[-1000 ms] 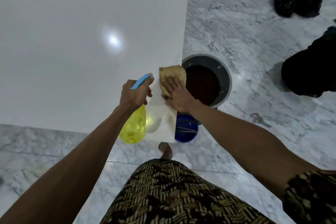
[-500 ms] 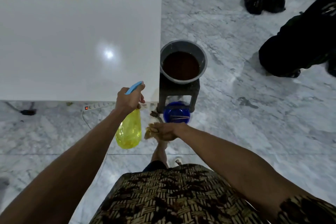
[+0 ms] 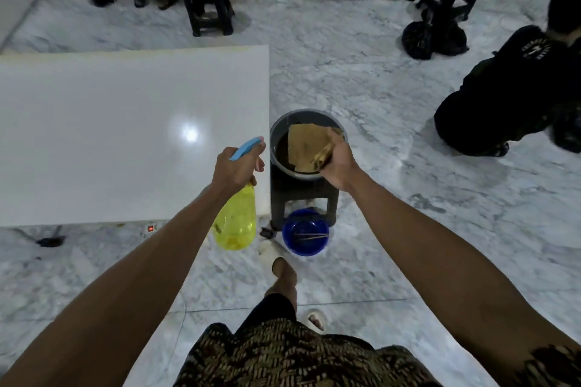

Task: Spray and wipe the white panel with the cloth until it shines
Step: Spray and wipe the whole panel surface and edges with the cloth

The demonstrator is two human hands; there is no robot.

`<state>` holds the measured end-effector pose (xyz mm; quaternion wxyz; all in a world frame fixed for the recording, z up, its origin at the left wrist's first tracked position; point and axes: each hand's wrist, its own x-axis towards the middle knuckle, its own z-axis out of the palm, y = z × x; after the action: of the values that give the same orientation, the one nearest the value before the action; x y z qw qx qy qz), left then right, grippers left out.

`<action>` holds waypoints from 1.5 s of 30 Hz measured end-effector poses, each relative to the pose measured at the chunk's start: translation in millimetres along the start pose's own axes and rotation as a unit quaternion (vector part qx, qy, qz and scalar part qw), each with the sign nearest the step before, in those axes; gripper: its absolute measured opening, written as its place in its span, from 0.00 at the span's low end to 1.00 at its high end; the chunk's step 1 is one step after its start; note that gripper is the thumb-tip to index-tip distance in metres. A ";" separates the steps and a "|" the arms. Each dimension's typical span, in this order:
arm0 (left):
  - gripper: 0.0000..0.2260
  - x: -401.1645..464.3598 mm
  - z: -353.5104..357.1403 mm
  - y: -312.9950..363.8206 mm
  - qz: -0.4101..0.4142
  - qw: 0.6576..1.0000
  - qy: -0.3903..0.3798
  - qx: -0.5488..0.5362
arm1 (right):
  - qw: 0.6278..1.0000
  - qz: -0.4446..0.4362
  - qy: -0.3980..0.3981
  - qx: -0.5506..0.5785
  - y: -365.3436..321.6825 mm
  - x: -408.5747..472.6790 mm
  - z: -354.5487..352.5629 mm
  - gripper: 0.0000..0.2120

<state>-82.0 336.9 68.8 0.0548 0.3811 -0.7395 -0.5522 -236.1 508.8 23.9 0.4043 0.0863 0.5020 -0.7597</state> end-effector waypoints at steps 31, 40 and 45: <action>0.27 312.1 70.3 125.3 -0.091 0.993 0.073 -0.023 | 0.995 0.082 -0.052 -0.017 -171.2 313.4 75.3 0.24; 0.26 361.5 122.6 142.2 -0.151 0.957 0.225 -0.105 | 0.944 0.177 -0.056 -0.273 -187.5 436.2 31.3 0.22; 0.27 373.4 129.0 143.7 -0.162 0.951 0.248 -0.086 | 0.909 0.101 -0.054 -0.401 -185.3 490.8 54.9 0.28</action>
<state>-481.7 218.2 15.7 0.1789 0.6150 -0.5802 -0.5031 -673.9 235.5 -84.8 0.5061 -0.0738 0.7304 -0.4528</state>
